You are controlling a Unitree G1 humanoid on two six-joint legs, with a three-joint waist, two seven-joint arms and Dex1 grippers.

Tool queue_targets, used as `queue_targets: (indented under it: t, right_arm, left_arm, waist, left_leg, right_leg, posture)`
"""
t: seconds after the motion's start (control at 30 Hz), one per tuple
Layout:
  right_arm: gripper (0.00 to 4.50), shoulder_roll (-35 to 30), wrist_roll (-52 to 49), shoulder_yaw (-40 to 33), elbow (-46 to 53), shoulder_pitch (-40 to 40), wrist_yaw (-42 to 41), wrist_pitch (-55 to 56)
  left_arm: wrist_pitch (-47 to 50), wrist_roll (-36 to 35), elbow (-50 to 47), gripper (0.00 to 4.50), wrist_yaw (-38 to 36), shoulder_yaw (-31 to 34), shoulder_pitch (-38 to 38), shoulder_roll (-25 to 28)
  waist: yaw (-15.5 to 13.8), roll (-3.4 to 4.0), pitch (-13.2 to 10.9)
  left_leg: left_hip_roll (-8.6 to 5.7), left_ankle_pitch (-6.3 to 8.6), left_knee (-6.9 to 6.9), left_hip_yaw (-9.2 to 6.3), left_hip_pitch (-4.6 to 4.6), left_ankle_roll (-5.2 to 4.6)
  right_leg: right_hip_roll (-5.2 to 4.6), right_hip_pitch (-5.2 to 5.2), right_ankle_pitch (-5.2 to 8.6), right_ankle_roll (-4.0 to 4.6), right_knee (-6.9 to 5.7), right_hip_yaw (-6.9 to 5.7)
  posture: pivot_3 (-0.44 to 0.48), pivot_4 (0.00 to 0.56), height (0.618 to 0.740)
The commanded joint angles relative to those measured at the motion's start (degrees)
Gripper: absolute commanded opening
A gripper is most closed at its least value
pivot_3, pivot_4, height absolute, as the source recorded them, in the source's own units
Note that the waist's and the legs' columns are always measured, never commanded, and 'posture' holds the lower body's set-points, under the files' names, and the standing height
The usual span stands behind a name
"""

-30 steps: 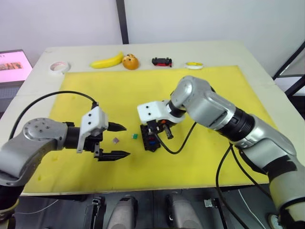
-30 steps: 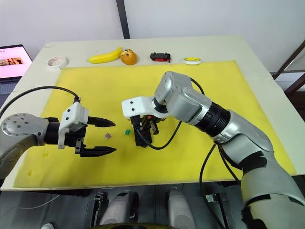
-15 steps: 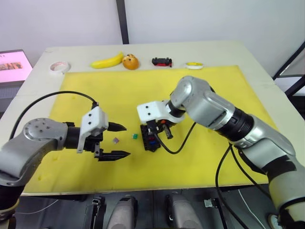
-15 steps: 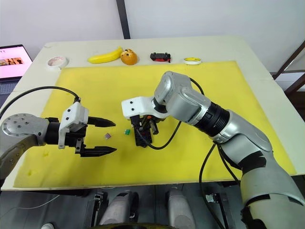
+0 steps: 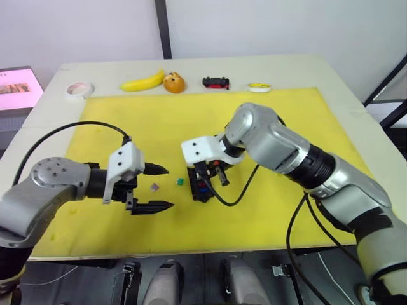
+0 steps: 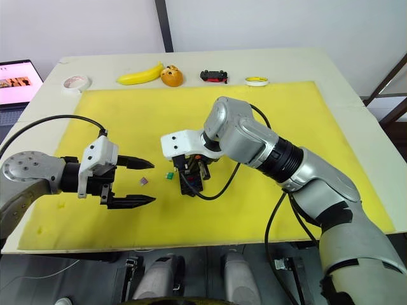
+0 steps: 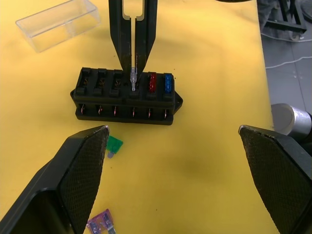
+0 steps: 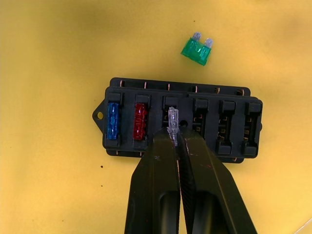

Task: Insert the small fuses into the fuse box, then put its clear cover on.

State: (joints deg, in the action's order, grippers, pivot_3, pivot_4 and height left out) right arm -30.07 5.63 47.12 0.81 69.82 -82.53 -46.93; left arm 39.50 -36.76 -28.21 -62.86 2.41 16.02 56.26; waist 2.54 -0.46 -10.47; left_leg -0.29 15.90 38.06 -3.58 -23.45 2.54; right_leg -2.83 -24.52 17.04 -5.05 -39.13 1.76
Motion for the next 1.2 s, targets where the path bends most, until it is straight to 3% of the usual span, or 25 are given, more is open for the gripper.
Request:
queue_targets:
  t: [0.03,0.83,0.97,1.2]
  right_arm:
    - [0.00,0.3,1.2,1.7,0.0,-1.1,-0.4,0.4]
    - [0.00,0.3,0.5,-0.8,0.9,0.2,-1.7,-0.7]
    - [1.32,0.3,0.6,-0.7,1.1,0.1,-1.5,-0.9]
    - [1.32,0.8,0.3,-1.8,0.3,1.4,-1.5,-1.2]
  left_arm:
    - [-0.3,0.0,-1.5,4.48,0.2,0.4,0.4,0.3]
    - [-0.9,0.8,-1.0,4.48,-0.1,0.0,0.7,-0.1]
    - [-0.7,0.8,-1.2,4.50,-0.1,0.1,0.8,-0.2]
    - [-0.5,0.7,-1.3,4.50,0.1,0.1,0.9,0.0]
  waist:
    - [0.0,0.00,0.0]
    - [0.0,-0.01,0.0]
    - [0.0,0.00,0.0]
    - [0.0,0.00,0.0]
  left_leg:
    - [0.00,0.00,0.00,0.00,0.00,0.00]
    - [0.00,0.00,0.01,0.00,0.01,0.00]
    - [0.00,0.00,0.01,0.00,0.01,0.00]
    - [0.00,0.00,0.00,0.00,0.01,0.00]
  right_leg:
    - [0.00,0.00,0.00,0.00,0.00,0.00]
    - [0.00,0.01,0.00,0.00,-0.01,0.00]
    - [0.00,0.01,0.00,0.00,-0.01,0.00]
    - [0.00,0.01,0.00,0.00,-0.01,0.00]
  posture:
    - [0.000,0.150,0.740]
    - [0.000,0.150,0.740]
    - [0.000,0.150,0.740]
    - [0.000,0.150,0.740]
